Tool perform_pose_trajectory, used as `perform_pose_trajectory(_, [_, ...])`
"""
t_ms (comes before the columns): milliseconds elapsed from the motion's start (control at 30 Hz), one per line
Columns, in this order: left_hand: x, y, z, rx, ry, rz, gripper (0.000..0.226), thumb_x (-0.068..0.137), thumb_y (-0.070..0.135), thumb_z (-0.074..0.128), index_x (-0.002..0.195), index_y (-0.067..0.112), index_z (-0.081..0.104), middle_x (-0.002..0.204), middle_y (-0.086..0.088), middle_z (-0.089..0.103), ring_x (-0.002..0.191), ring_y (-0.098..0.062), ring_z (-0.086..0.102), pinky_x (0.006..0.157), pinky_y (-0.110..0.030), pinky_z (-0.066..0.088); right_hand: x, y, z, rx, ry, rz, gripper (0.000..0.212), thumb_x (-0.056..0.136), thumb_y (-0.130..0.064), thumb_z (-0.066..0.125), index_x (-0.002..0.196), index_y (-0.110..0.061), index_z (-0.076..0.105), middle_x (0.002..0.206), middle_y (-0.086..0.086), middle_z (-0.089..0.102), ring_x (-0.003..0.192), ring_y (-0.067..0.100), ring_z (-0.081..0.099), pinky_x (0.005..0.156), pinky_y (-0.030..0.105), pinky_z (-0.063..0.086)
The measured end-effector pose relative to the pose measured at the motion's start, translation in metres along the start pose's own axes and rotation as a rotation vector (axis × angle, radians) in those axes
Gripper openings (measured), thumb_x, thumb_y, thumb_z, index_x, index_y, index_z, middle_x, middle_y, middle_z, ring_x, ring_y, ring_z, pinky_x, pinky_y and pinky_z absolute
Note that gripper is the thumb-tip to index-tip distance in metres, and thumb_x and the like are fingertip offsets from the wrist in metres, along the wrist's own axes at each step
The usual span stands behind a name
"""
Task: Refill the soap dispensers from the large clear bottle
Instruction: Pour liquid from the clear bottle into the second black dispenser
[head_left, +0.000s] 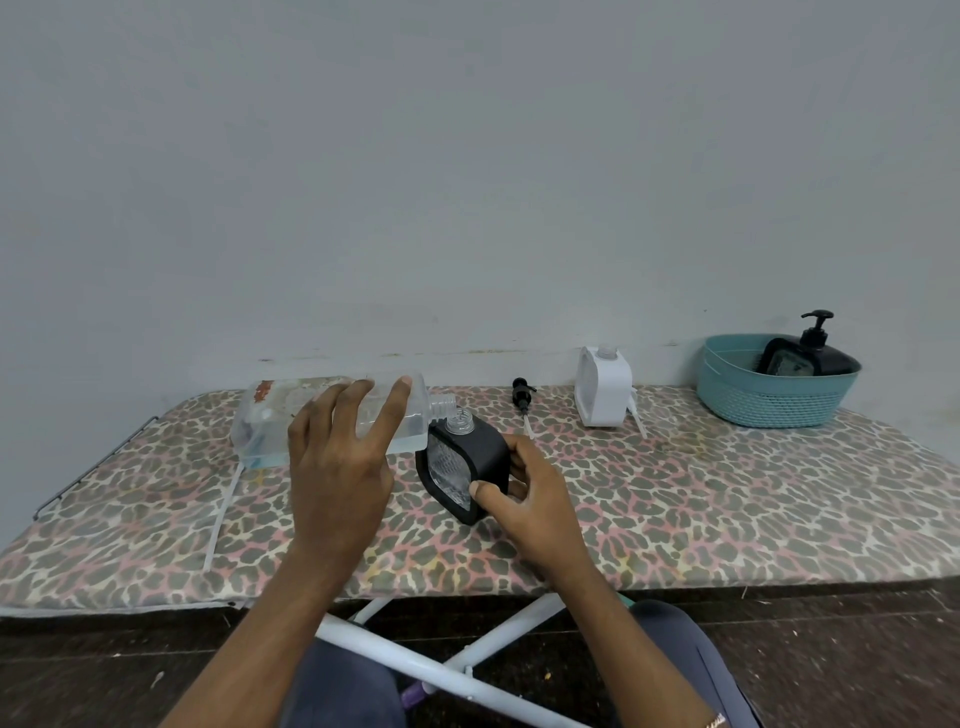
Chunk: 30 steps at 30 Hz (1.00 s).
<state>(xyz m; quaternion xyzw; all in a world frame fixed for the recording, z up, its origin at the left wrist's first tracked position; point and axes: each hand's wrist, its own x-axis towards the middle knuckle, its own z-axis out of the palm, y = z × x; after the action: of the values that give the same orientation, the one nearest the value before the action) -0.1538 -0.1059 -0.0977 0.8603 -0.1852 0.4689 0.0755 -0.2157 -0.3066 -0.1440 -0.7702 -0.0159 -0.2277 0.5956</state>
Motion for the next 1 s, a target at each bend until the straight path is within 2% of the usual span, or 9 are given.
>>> perform_pose_trajectory(267, [0.0000, 0.0000, -0.0002, 0.000, -0.002, 0.000, 0.092, 0.065, -0.017, 0.068, 0.149, 0.020, 0.059, 0.134, -0.017, 0.061, 0.128, -0.039, 0.052, 0.104, -0.052, 0.036, -0.0002, -0.0006, -0.0008, -0.008, -0.002, -0.004, 0.040, 0.088, -0.026, 0.075, 0.125, -0.029, 0.062, 0.116, -0.011, 0.074, 0.112, 0.008, 0.069, 0.096, 0.038, 0.061])
perform_pose_trajectory(1000, [-0.0002, -0.0001, 0.0005, -0.004, 0.006, 0.005, 0.092, 0.063, -0.017, 0.071, 0.147, 0.019, 0.061, 0.134, -0.017, 0.061, 0.127, -0.039, 0.053, 0.104, -0.052, 0.036, -0.0008, -0.0010, -0.0006, 0.005, -0.003, 0.014, 0.038, 0.088, -0.023, 0.075, 0.123, -0.031, 0.062, 0.116, -0.009, 0.074, 0.112, 0.010, 0.070, 0.094, 0.040, 0.062])
